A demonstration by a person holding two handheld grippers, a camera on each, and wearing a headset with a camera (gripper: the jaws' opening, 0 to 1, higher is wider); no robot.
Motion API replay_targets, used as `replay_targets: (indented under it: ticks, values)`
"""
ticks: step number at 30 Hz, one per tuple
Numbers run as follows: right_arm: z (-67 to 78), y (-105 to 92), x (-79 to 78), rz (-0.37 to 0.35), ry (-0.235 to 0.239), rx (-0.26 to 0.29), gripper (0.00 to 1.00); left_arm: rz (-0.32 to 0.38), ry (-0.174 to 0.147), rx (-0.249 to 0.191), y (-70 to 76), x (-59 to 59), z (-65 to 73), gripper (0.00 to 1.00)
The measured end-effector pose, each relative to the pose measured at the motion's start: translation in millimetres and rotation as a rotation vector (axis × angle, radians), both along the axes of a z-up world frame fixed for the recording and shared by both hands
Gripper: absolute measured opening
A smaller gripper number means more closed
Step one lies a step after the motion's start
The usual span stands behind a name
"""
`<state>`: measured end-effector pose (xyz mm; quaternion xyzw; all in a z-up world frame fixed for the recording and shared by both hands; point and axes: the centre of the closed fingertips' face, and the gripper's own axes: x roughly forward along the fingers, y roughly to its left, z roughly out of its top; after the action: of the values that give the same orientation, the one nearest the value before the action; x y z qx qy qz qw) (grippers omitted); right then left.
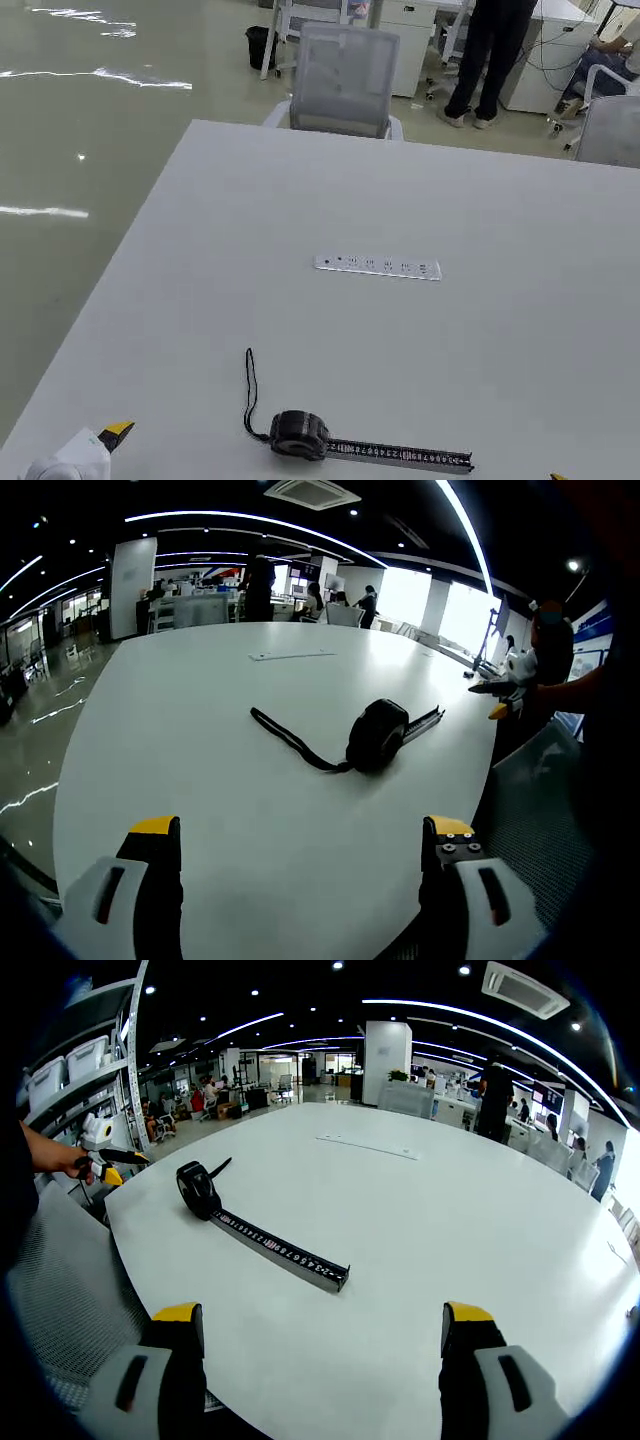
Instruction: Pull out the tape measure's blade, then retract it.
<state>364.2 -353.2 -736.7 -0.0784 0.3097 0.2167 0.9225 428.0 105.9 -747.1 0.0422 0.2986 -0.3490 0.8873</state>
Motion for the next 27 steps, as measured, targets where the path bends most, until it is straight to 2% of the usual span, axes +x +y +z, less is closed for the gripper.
replay_targets:
  ticks: [4, 8, 13, 18, 23, 27]
  values:
    - [0.1, 0.4, -6.3, 0.004, 0.001, -0.019, 1.0, -0.009, -0.003, 0.005, 0.8, -3.8, 0.1, 0.99]
    - [4.2, -2.7, -9.1, -0.013, -0.008, -0.013, 1.0, 0.01, -0.002, -0.005, 4.5, -5.4, 3.2, 0.99]
    - [1.9, -5.8, -13.1, -0.015, 0.0, -0.018, 1.0, 0.014, -0.004, -0.002, 6.9, -5.7, 4.8, 0.99]
    - [1.8, -9.4, -14.0, -0.024, -0.003, -0.019, 1.0, 0.018, -0.012, -0.009, 3.9, -5.0, 8.4, 0.99]
    - [1.2, -10.5, -17.6, -0.028, 0.005, -0.018, 1.0, 0.009, -0.01, -0.01, 0.9, -5.7, 6.2, 0.99]
    - [1.8, -12.4, -20.0, -0.028, 0.006, -0.022, 1.0, 0.015, -0.019, -0.014, 0.5, -3.9, 10.8, 0.99]
